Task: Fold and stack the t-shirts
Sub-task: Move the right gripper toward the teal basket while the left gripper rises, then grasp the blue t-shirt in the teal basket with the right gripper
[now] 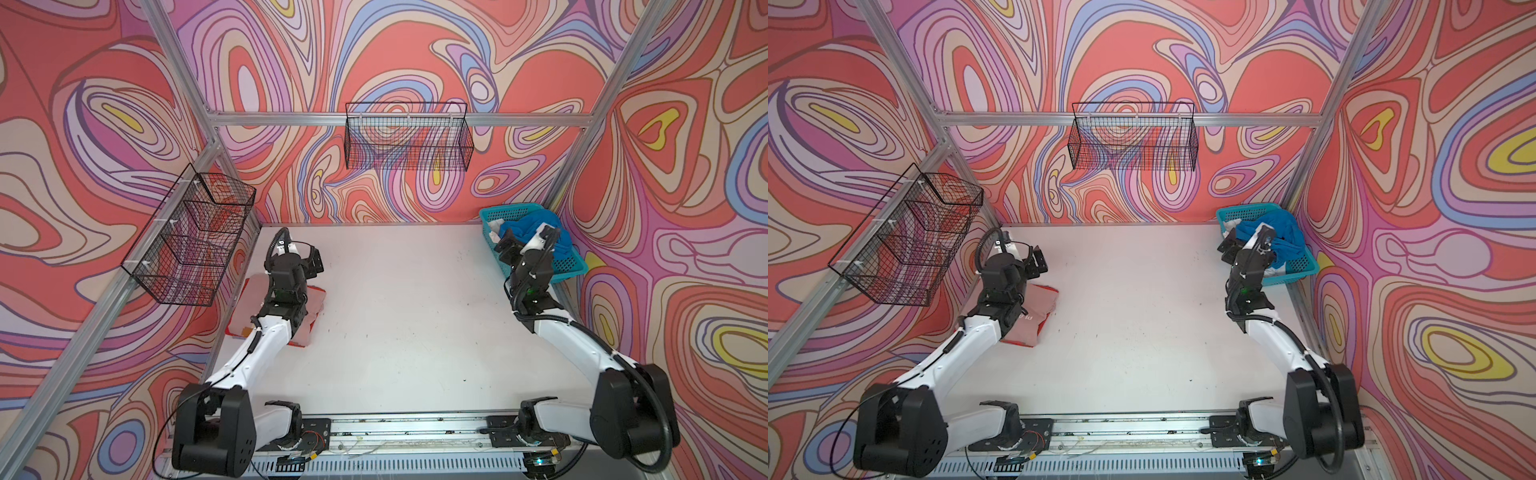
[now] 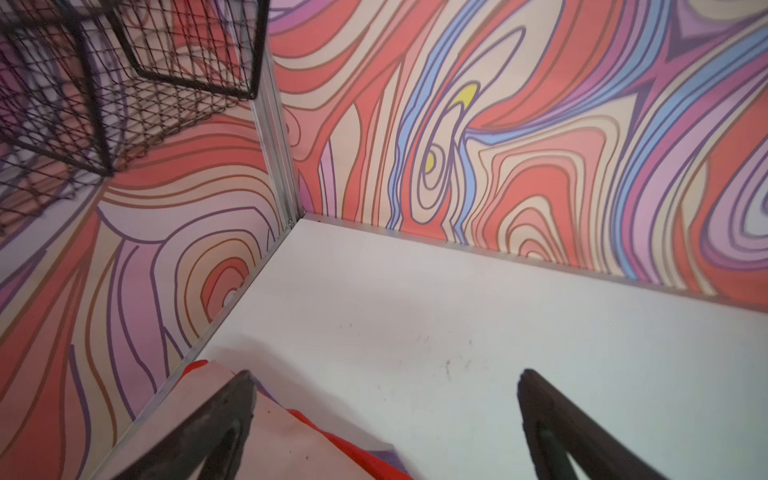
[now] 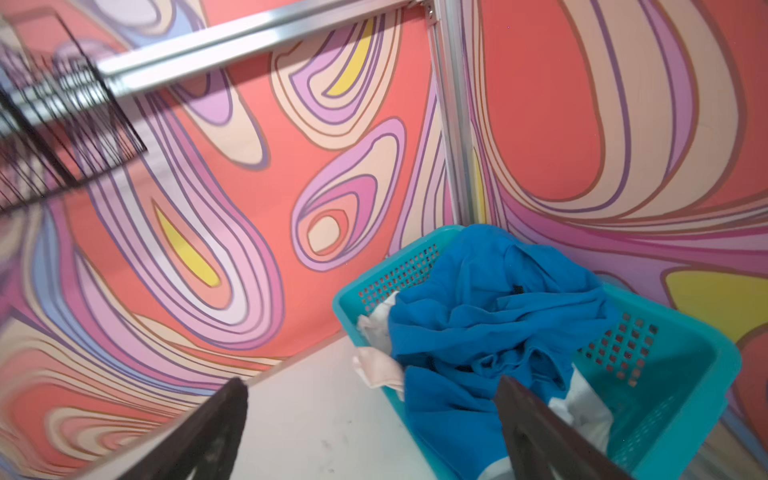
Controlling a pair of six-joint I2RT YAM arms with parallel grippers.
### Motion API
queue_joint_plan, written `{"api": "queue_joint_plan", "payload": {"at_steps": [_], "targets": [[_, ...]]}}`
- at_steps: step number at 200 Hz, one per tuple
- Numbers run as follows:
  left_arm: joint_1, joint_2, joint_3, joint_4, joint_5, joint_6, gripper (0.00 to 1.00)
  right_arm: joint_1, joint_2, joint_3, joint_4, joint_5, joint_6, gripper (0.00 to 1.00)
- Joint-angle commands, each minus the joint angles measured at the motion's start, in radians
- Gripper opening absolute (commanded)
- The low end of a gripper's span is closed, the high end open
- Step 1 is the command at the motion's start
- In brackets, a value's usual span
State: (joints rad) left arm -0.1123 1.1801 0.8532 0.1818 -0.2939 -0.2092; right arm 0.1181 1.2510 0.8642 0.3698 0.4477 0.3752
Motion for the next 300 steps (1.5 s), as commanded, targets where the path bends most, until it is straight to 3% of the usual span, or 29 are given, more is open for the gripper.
{"api": "queue_joint_plan", "payload": {"at_steps": [1,9,44,64,83,131,197,251,279,300], "targets": [[-0.003,-0.067,0.132,-0.479,0.145,-0.149,1.00,-0.003,0.001,0.089,-0.448,-0.030,0.240,0.98],[-0.003,-0.095,0.150,-0.535,0.195,-0.183,1.00,-0.010,0.020,0.138,-0.541,0.001,0.296,0.98],[-0.003,-0.273,0.122,-0.726,0.315,-0.360,1.00,-0.062,0.173,0.371,-0.833,0.073,0.324,0.97],[-0.003,-0.351,0.093,-0.810,0.395,-0.328,1.00,-0.127,0.317,0.526,-0.959,-0.036,0.324,0.94],[-0.003,-0.417,0.074,-0.905,0.352,-0.298,1.00,-0.144,0.458,0.662,-1.049,-0.038,0.340,0.96],[-0.004,-0.580,-0.062,-0.905,0.263,-0.285,1.00,-0.181,0.683,0.862,-1.083,-0.032,0.417,0.94],[-0.015,-0.482,-0.032,-0.958,0.246,-0.262,1.00,-0.242,0.876,1.045,-1.086,-0.113,0.485,0.83],[-0.023,-0.452,-0.027,-0.962,0.246,-0.248,1.00,-0.297,0.975,1.120,-1.026,-0.237,0.447,0.75],[-0.023,-0.444,-0.025,-0.963,0.251,-0.245,1.00,-0.301,1.016,1.135,-1.015,-0.265,0.426,0.65],[-0.025,-0.442,-0.026,-0.961,0.255,-0.243,1.00,-0.304,1.033,1.135,-1.009,-0.307,0.420,0.39]]}}
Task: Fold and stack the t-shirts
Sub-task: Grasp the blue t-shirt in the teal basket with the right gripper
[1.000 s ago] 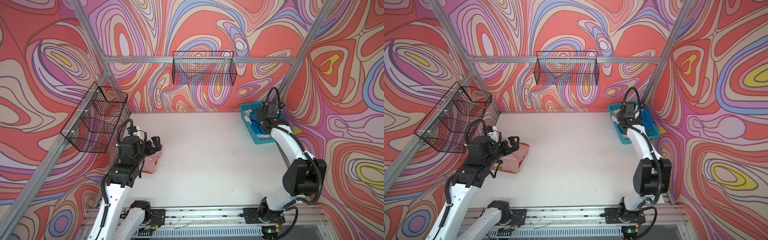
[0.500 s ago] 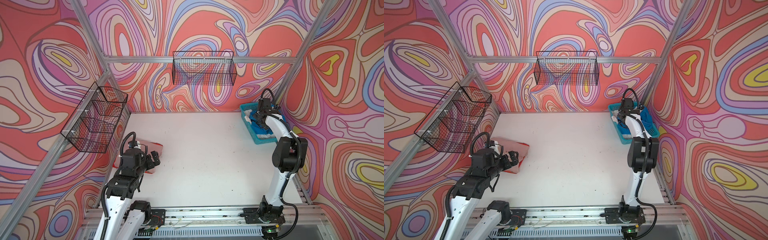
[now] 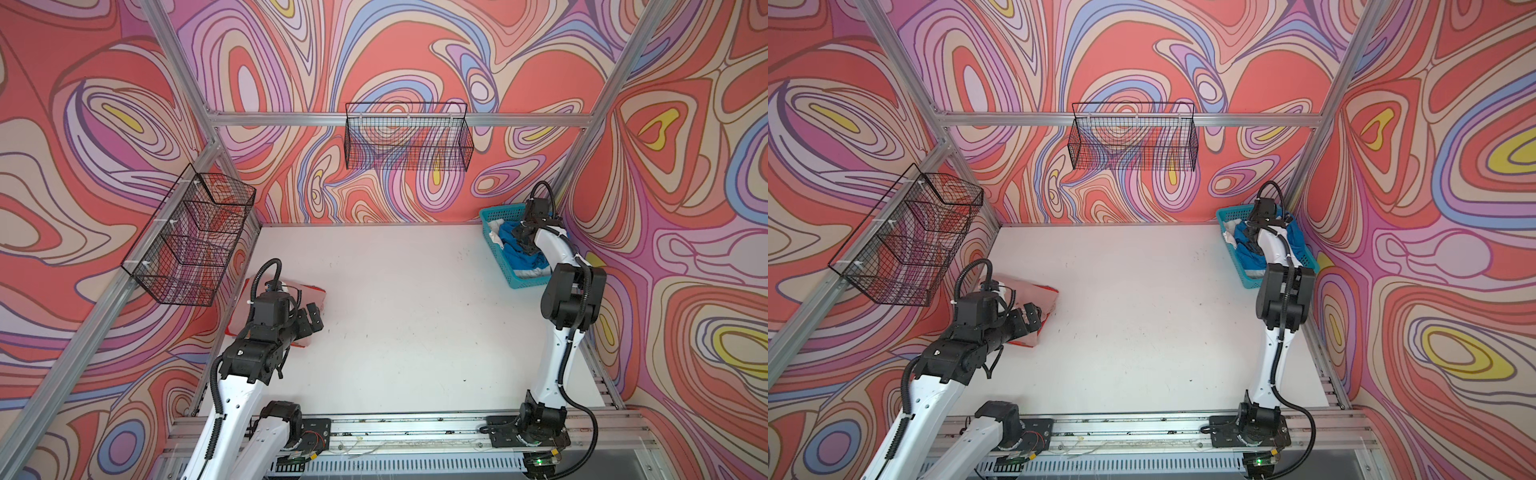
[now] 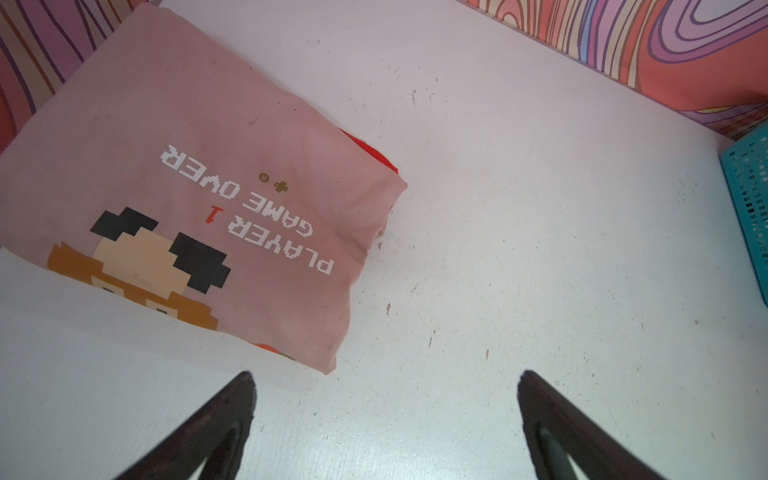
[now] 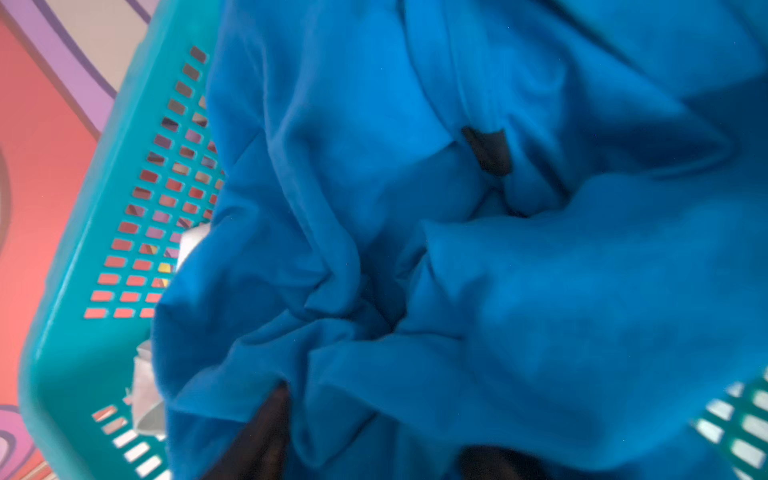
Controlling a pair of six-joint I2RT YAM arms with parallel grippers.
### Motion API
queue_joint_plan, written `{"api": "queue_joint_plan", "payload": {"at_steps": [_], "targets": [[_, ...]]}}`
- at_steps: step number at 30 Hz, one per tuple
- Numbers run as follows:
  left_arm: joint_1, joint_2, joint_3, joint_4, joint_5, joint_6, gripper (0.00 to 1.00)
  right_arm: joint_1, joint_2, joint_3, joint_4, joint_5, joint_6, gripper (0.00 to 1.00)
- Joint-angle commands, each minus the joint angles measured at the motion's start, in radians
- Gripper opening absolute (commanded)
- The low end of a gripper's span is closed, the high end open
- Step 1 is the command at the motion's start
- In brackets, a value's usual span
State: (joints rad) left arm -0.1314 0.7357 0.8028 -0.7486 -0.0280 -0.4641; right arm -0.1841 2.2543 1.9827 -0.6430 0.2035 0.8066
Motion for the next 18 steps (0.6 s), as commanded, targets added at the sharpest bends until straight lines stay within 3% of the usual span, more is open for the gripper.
{"api": "queue_joint_plan", "payload": {"at_steps": [1,8,18], "targets": [[-0.006,0.001,0.024,-0.031,-0.012,0.012,1.00,-0.002,0.029,0.016,0.004,-0.066,-0.011,0.38],[-0.008,0.022,0.031,-0.039,-0.005,0.015,1.00,-0.001,-0.114,-0.122,0.128,-0.120,0.006,0.01],[-0.009,0.021,0.032,-0.039,0.002,0.016,1.00,0.003,-0.361,-0.244,0.221,-0.129,0.040,0.00]]}}
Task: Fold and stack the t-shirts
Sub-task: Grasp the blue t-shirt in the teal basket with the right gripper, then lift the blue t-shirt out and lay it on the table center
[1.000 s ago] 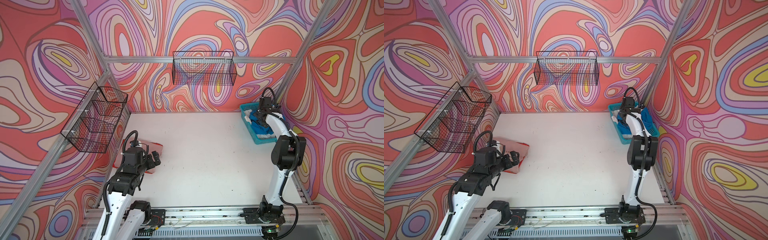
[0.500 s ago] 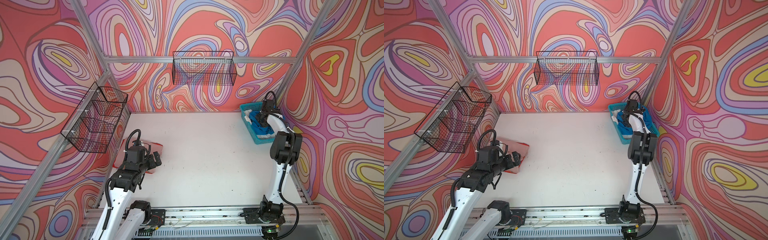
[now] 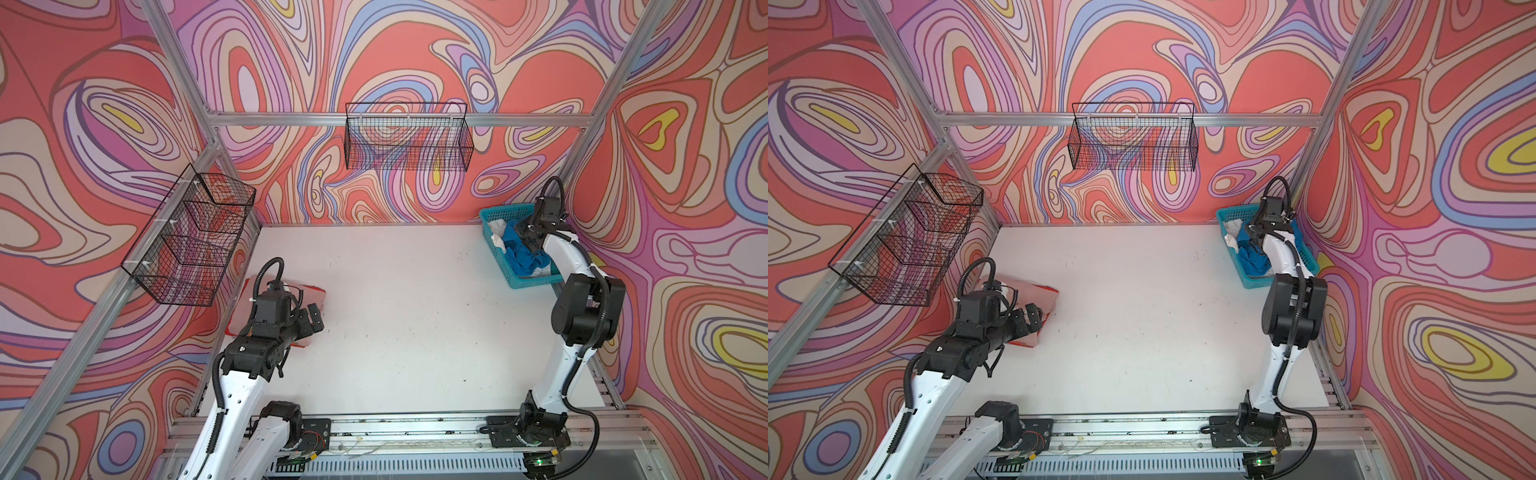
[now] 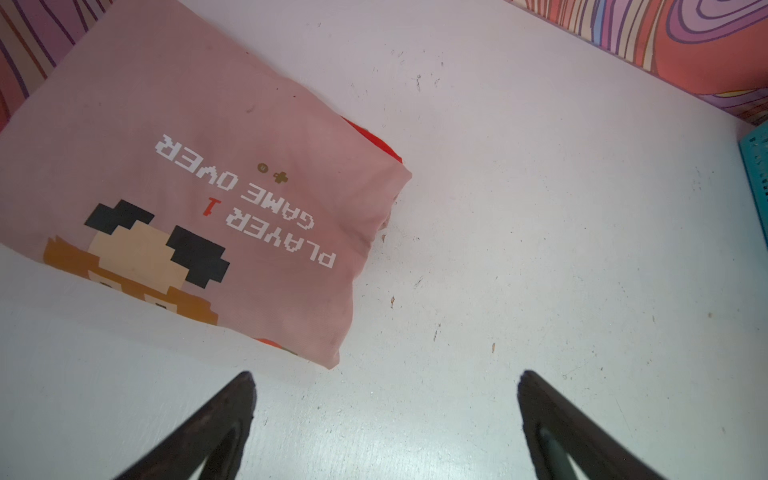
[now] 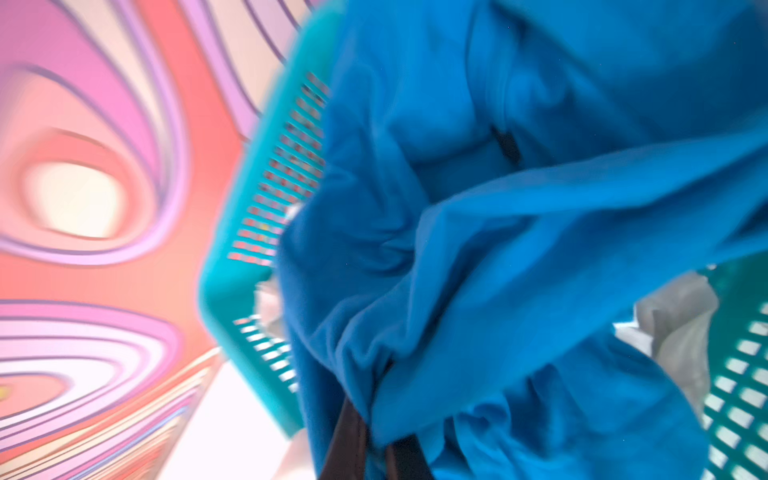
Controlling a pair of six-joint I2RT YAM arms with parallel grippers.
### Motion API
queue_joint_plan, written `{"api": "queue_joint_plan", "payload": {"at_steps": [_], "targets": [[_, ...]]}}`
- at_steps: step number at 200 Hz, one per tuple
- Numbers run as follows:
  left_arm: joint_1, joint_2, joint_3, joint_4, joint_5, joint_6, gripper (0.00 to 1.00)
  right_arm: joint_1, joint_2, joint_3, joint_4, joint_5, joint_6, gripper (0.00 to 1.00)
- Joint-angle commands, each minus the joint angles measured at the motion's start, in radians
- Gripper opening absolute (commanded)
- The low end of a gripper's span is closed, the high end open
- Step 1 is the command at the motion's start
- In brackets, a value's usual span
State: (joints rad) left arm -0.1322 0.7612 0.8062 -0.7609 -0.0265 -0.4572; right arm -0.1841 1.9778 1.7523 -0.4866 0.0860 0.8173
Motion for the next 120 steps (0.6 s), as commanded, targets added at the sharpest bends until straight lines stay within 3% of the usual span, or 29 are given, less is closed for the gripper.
{"api": "queue_joint_plan", "payload": {"at_steps": [1,73,120], "targets": [[-0.009,-0.006,0.028,-0.026,0.002,0.011,1.00,0.006,-0.099,-0.015,0.069,-0.017,0.033,0.00],[-0.011,-0.011,0.027,-0.025,0.003,0.011,1.00,0.076,-0.274,0.052,0.063,-0.016,0.024,0.00],[-0.012,-0.011,0.026,-0.026,0.005,0.012,1.00,0.205,-0.278,0.314,-0.035,-0.075,-0.038,0.00]]}}
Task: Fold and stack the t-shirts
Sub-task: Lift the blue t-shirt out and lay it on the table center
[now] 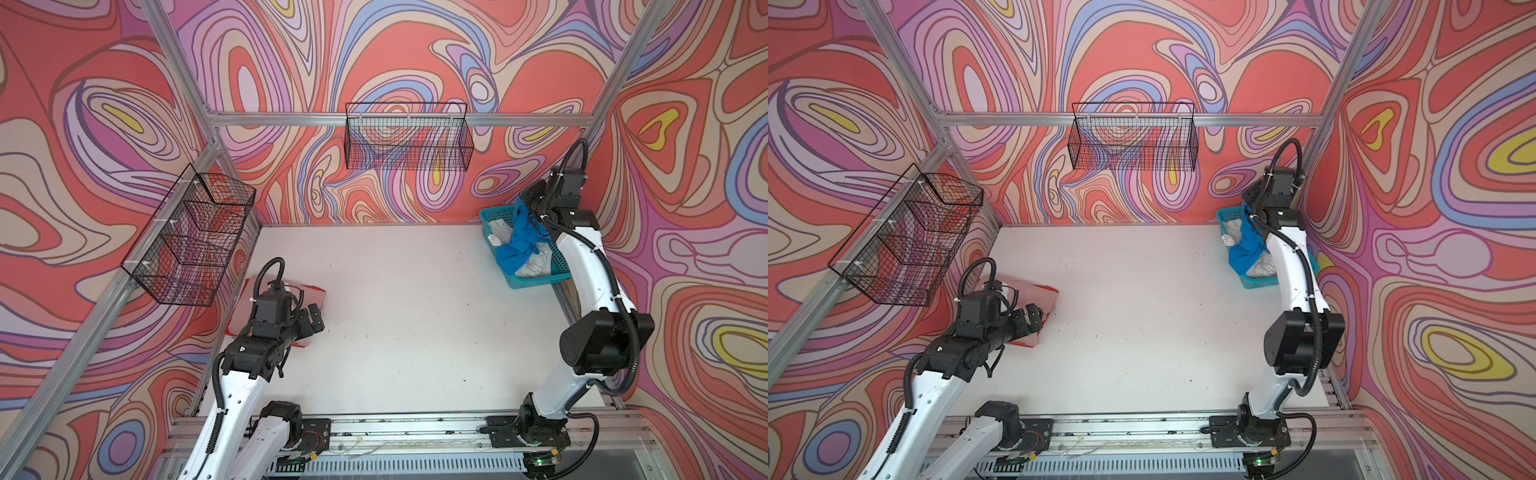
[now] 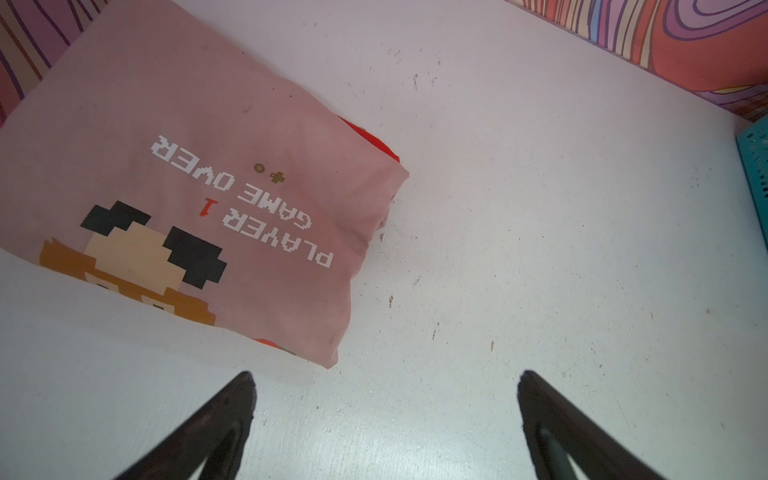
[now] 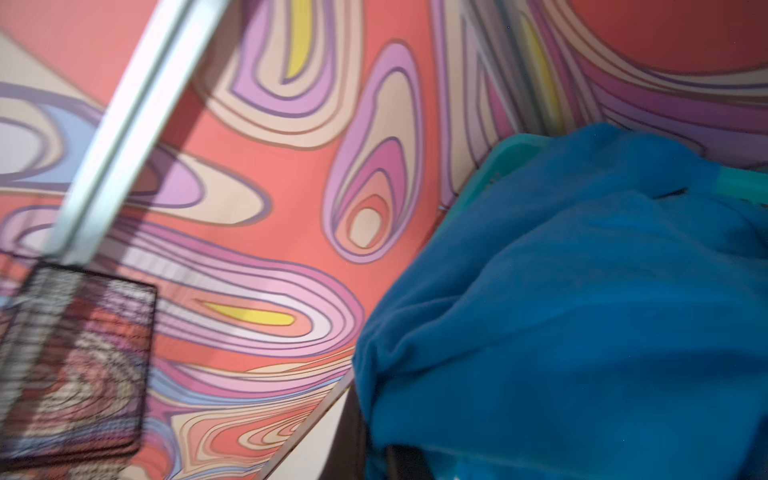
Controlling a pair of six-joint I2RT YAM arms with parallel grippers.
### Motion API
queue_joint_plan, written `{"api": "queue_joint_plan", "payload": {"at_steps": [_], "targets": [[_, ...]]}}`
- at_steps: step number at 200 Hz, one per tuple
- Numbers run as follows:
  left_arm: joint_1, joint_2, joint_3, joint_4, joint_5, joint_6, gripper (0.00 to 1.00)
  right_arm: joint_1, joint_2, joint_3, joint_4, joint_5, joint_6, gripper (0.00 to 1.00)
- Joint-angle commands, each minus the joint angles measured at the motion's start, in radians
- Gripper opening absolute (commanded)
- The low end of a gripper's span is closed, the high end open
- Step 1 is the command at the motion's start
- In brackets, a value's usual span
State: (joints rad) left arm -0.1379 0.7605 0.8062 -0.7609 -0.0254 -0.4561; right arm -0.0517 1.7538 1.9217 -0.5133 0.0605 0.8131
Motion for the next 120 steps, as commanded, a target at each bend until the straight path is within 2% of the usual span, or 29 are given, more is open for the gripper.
{"api": "queue_joint_plan", "payload": {"at_steps": [1,15,43,79,90,106,120], "targets": [[-0.006,-0.010,0.026,-0.026,0.003,0.012,1.00,0.075,-0.054,0.150,-0.010,-0.049,-0.034,0.00],[-0.008,-0.013,0.026,-0.025,0.002,0.011,1.00,0.117,-0.060,0.222,-0.032,-0.047,-0.043,0.00],[-0.008,-0.012,0.027,-0.025,0.002,0.011,1.00,0.156,-0.067,0.319,-0.055,-0.150,0.001,0.00],[-0.008,-0.016,0.031,-0.030,-0.009,0.011,1.00,0.286,-0.125,0.314,-0.038,-0.279,0.065,0.00],[-0.008,-0.022,0.034,-0.036,-0.027,0.009,1.00,0.335,-0.175,0.227,0.005,-0.321,0.089,0.00],[-0.008,-0.041,0.034,-0.037,-0.043,0.005,1.00,0.373,-0.275,0.013,0.122,-0.381,0.157,0.00],[-0.007,-0.056,0.033,-0.038,-0.061,0.004,1.00,0.407,-0.394,-0.268,0.268,-0.424,0.218,0.00]]}}
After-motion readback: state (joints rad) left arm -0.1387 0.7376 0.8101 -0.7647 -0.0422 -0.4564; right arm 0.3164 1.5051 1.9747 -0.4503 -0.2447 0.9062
